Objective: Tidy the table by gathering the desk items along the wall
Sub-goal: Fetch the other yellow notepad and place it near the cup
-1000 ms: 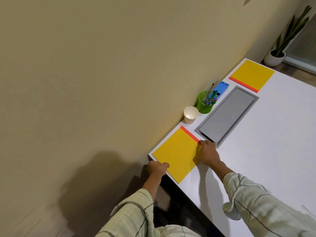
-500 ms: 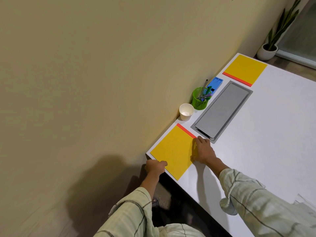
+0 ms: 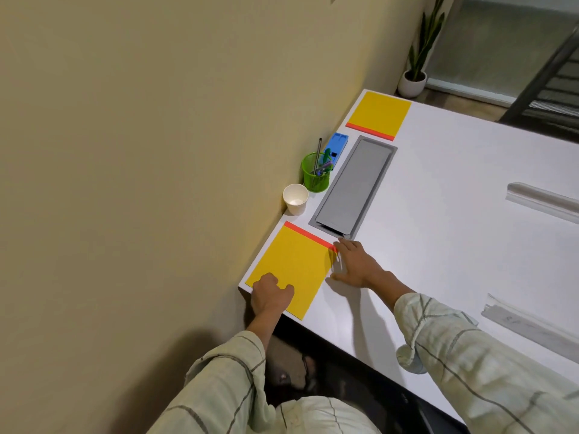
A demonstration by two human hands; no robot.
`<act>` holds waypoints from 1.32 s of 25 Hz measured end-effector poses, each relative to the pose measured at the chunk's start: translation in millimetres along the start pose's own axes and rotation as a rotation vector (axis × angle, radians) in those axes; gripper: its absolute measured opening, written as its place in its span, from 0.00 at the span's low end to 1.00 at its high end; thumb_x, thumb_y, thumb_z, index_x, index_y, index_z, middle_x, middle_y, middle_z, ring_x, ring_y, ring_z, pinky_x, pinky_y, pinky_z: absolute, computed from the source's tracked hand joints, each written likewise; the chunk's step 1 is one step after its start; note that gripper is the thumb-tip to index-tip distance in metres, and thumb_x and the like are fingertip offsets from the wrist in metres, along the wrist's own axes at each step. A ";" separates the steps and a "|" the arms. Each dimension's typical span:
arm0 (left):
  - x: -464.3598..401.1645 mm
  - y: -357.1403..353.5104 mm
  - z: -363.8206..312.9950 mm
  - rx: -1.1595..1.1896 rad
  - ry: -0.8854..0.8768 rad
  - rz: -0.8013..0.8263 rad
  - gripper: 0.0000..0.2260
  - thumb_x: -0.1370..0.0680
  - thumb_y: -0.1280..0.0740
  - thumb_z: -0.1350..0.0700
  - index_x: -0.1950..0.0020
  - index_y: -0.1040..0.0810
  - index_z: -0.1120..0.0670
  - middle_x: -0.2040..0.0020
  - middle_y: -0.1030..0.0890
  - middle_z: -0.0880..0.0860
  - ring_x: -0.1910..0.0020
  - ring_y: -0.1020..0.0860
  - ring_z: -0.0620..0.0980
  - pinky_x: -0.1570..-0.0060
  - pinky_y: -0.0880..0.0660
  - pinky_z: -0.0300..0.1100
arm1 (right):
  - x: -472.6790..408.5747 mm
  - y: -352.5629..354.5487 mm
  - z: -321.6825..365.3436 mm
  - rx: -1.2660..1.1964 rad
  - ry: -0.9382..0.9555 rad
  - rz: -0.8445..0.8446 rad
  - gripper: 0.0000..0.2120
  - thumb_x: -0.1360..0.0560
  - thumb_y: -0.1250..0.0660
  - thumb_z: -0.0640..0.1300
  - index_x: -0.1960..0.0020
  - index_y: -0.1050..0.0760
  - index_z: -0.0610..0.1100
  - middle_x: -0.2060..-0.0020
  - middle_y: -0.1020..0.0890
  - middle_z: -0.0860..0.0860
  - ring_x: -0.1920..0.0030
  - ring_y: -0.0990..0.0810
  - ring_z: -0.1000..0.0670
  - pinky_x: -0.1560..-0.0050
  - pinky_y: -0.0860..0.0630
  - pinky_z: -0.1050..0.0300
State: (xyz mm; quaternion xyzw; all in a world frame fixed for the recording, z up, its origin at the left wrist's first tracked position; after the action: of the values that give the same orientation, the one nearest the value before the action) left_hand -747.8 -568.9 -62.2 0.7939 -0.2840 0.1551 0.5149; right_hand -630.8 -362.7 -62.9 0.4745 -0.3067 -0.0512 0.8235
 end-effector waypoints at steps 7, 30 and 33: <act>2.6 -38.8 9.0 -0.703 -0.453 0.303 0.38 0.27 0.32 0.44 0.21 0.44 0.50 0.19 0.53 0.57 0.21 0.54 0.60 0.25 0.42 0.57 | 33.5 -34.2 8.9 0.017 -0.092 0.079 0.42 0.23 0.33 0.55 0.20 0.51 0.40 0.20 0.49 0.44 0.21 0.48 0.42 0.24 0.39 0.44; -5.3 -54.1 30.3 -0.748 -0.594 0.365 0.41 0.22 0.37 0.41 0.20 0.60 0.52 0.21 0.66 0.60 0.22 0.65 0.62 0.23 0.51 0.56 | 37.4 -102.3 60.3 0.130 -0.187 0.146 0.43 0.21 0.42 0.62 0.20 0.59 0.42 0.20 0.62 0.46 0.20 0.58 0.43 0.28 0.39 0.35; -4.3 -53.3 29.9 -0.747 -0.588 0.362 0.41 0.22 0.36 0.41 0.20 0.59 0.52 0.21 0.66 0.59 0.22 0.65 0.61 0.24 0.51 0.56 | 37.8 -102.2 59.9 0.127 -0.183 0.144 0.42 0.21 0.41 0.62 0.20 0.58 0.42 0.20 0.62 0.46 0.20 0.57 0.43 0.28 0.38 0.35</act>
State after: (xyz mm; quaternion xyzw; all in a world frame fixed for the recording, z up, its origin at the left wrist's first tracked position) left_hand -720.1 -578.3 -116.1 0.5037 -0.5862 -0.1004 0.6265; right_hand -612.3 -477.5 -107.0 0.4956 -0.4164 -0.0154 0.7621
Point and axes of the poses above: each hand's wrist, its own x-axis away from the middle knuckle, its own y-axis out of the back of the hand, z = x × y, the point moved 5 cm from there along -x, towards the middle knuckle
